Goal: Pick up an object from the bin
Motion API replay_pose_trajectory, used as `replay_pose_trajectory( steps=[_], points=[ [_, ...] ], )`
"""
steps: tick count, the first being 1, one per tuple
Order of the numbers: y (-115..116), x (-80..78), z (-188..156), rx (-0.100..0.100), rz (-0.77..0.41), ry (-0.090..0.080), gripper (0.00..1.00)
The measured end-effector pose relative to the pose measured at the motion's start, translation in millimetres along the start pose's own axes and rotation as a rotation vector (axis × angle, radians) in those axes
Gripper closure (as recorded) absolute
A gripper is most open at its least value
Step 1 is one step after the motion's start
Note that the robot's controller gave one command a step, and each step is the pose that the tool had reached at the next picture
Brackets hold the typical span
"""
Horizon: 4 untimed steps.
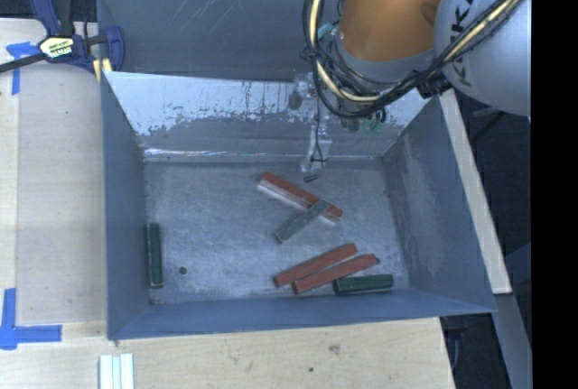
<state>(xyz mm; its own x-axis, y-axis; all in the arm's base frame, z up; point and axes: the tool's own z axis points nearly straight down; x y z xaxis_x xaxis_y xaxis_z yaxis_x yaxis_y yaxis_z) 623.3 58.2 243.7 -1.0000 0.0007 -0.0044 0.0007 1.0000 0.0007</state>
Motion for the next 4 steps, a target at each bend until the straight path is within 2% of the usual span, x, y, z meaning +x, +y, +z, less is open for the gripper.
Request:
replay_pose_trajectory(
  steps=[1, 2, 3, 4],
  points=[
    [-28.9, 3.1, 60.8, 0.001, -0.084, -0.003, 0.00],
    [-78.7, 20.1, 86.8, 0.002, 0.045, -0.003, 0.00],
    [-77.3, 65.0, 114.0, 0.000, -0.351, 0.001, 0.00],
    [-73.7, 19.0, 173.0, 0.001, -0.215, -0.004, 0.00]
  ],
)
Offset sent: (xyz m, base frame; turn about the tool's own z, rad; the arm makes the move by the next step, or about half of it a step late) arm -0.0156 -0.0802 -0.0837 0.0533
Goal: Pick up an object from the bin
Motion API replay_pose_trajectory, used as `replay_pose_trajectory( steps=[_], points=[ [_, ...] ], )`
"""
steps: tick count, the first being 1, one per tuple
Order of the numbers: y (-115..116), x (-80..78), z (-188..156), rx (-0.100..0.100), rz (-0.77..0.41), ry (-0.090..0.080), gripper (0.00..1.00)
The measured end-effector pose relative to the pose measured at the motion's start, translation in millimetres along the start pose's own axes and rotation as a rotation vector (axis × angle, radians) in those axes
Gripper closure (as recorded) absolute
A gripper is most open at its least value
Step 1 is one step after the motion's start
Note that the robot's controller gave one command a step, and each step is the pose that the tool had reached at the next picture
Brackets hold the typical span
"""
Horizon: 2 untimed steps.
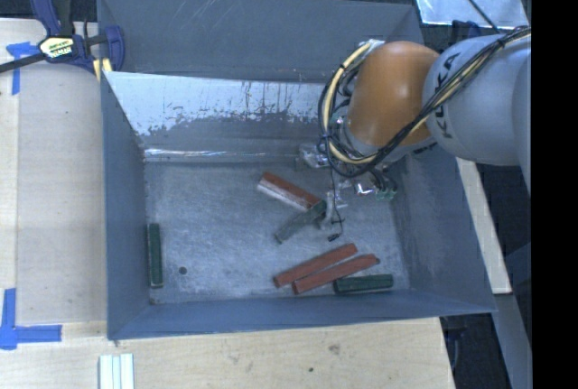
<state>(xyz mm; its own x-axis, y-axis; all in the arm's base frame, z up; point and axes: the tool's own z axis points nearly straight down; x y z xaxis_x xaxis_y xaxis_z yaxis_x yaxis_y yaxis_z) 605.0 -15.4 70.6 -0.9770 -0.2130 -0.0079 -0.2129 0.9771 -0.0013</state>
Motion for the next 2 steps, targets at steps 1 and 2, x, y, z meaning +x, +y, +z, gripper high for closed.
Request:
replay_pose_trajectory(
  steps=[1, 2],
  points=[
    [5.0, 102.1, -0.7, 0.000, -0.434, 0.001, 1.00],
    [5.0, 102.1, -0.7, 0.000, -0.434, 0.001, 1.00]
  ],
)
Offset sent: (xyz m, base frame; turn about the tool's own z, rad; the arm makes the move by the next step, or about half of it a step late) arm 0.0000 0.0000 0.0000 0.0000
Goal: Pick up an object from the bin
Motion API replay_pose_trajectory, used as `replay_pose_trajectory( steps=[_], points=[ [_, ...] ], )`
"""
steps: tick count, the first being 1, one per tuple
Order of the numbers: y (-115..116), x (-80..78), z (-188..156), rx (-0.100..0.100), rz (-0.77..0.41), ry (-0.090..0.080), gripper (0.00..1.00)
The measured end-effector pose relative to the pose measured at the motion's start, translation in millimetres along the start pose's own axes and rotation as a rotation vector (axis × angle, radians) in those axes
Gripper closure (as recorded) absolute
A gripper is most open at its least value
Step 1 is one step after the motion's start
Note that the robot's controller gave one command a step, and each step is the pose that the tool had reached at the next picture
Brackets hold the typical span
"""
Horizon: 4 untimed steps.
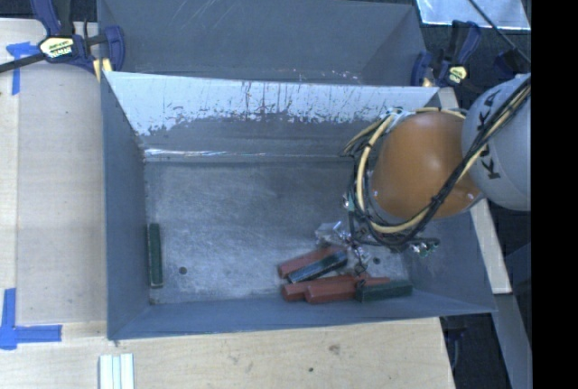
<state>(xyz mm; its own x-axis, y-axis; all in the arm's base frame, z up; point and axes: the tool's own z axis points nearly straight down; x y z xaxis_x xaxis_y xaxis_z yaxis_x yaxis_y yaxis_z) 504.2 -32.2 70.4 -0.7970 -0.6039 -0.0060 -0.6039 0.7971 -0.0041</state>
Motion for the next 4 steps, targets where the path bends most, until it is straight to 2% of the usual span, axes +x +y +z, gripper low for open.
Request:
replay_pose_trajectory(
  steps=[4],
  points=[
    [0.5, -0.2, -15.6, -0.004, 0.003, 0.003, 1.00]
  ],
)
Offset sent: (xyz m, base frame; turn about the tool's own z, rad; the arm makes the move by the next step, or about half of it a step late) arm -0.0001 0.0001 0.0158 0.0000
